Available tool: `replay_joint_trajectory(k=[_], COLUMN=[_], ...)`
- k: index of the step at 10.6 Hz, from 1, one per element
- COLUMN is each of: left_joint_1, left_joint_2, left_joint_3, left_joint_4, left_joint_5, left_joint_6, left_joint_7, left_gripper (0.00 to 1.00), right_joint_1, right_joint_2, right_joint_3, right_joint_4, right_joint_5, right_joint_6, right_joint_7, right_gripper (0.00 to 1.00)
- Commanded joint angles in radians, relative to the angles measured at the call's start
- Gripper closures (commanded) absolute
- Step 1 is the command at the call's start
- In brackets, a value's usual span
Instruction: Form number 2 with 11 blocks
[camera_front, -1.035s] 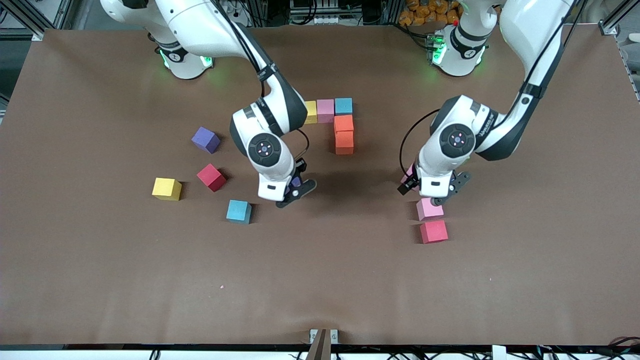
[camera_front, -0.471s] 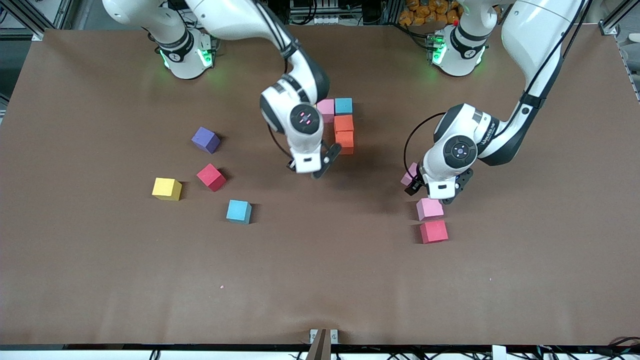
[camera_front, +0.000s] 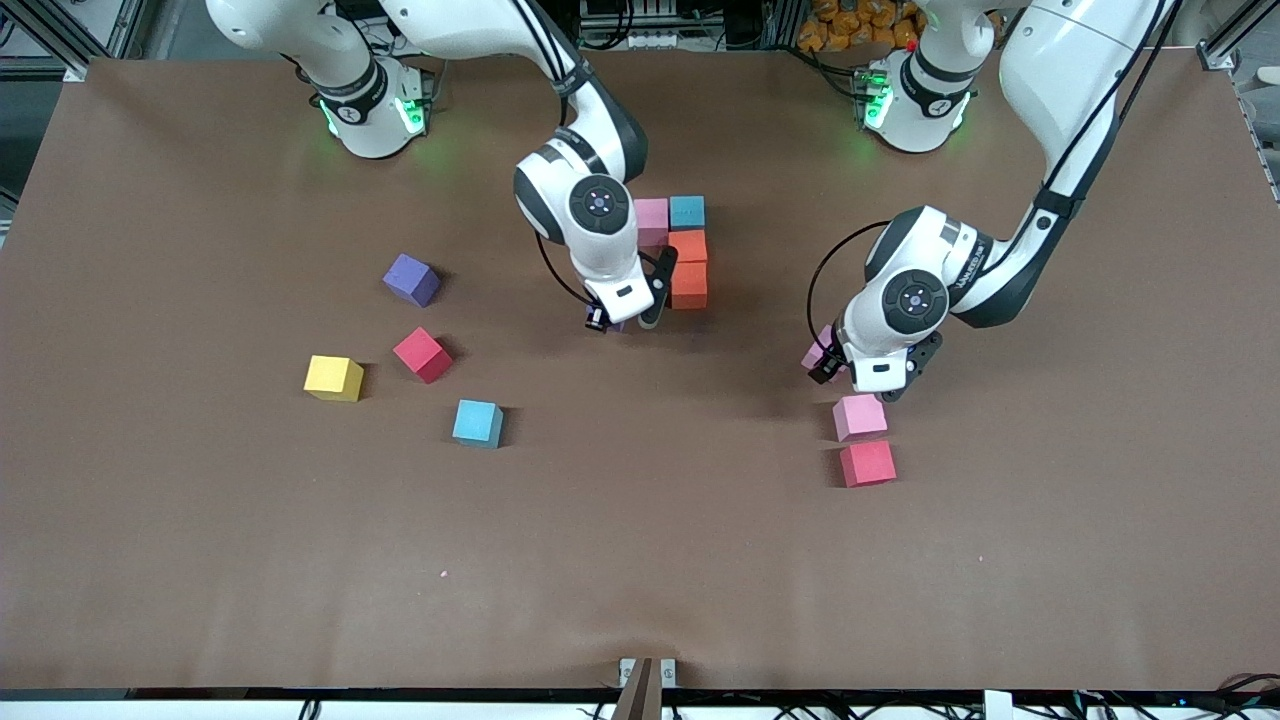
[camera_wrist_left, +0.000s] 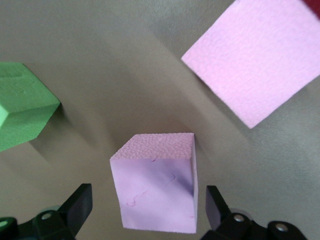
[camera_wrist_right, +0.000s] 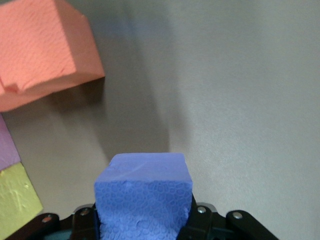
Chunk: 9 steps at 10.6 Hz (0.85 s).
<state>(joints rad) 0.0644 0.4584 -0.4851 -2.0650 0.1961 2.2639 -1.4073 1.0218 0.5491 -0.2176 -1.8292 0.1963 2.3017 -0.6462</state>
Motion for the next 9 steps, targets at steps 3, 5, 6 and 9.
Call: replay_joint_trajectory(k=[3, 5, 6, 9], left_joint_1=[0.009, 0.009, 0.009, 0.008], left_joint_2=[0.036, 0.048, 0.048, 0.049], left_joint_3=[0.009, 0.016, 0.016, 0.028], left_joint_4=[-0.014, -0.009, -0.006, 0.022], left_joint_5=[0.006, 0.022, 0.037, 0.043], left_joint_6=[0.059, 0.059, 0.059, 0.059], left_joint_7=[-0.015, -0.015, -0.015, -0.015], left_gripper=[0.00, 0.17, 0.33, 0.50], right_joint_1=[0.053, 0.072, 0.083, 0.100], right_joint_2=[-0.034, -0.032, -0.018, 0.008], right_joint_3=[0.006, 0.007, 0.007, 0.015], right_joint_4=[-0.045, -0.042, -0.032, -0.030], right_joint_5=[-0.008, -0.006, -0.003, -0.002], right_joint_6=[0.064, 0.068, 0.080, 0.104], right_joint_7=[-0.131, -0.156, -0.167, -0.173], right_gripper=[0.79, 0.79, 0.79, 0.79])
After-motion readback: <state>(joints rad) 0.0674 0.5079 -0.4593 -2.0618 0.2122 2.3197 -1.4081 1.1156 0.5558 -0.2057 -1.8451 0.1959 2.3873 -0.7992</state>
